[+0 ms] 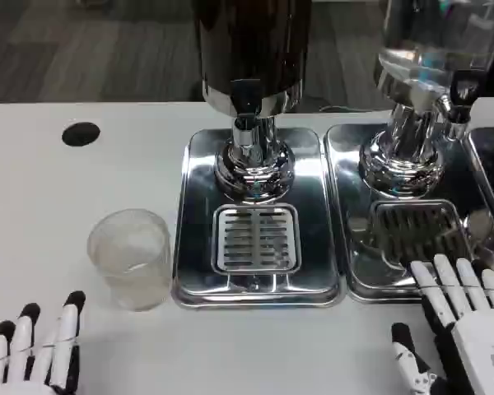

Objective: Grasp the cup under the faucet to collect the drink, then remove the cup.

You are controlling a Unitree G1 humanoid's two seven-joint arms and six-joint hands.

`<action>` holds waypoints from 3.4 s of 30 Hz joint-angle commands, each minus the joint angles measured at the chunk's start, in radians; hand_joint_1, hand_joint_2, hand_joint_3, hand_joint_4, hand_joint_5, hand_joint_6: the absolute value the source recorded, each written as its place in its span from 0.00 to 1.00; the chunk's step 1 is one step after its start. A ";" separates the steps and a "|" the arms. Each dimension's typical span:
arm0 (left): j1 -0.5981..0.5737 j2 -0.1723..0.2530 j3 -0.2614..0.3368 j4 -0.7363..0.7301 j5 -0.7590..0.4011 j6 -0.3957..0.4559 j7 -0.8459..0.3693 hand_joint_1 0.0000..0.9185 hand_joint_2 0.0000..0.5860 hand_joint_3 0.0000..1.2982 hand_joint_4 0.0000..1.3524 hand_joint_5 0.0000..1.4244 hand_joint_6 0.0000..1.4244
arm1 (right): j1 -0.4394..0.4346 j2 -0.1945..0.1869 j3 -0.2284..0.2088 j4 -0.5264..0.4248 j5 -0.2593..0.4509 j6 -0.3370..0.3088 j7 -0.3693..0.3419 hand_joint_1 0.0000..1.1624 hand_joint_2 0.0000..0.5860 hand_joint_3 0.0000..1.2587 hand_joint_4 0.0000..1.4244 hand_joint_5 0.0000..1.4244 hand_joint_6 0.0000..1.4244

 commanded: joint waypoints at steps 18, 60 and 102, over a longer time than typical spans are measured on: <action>-0.007 -0.004 0.005 -0.008 -0.032 -0.016 -0.008 0.00 0.16 0.00 0.00 0.00 0.00 | -0.013 0.006 0.001 0.000 0.004 0.001 -0.001 0.00 0.79 0.07 0.00 0.00 0.00; -0.544 -0.067 0.134 0.268 -0.400 -0.063 -0.309 0.00 0.05 0.00 0.00 0.02 0.00 | 0.040 0.010 -0.018 -0.039 0.024 0.015 0.002 0.03 0.79 0.08 0.00 0.00 0.00; -0.589 -0.080 0.047 0.348 -0.333 -0.021 -0.284 0.09 0.07 0.06 0.00 0.13 0.11 | 0.015 0.013 -0.017 -0.004 0.049 -0.014 -0.013 0.04 0.80 0.10 0.00 0.00 0.00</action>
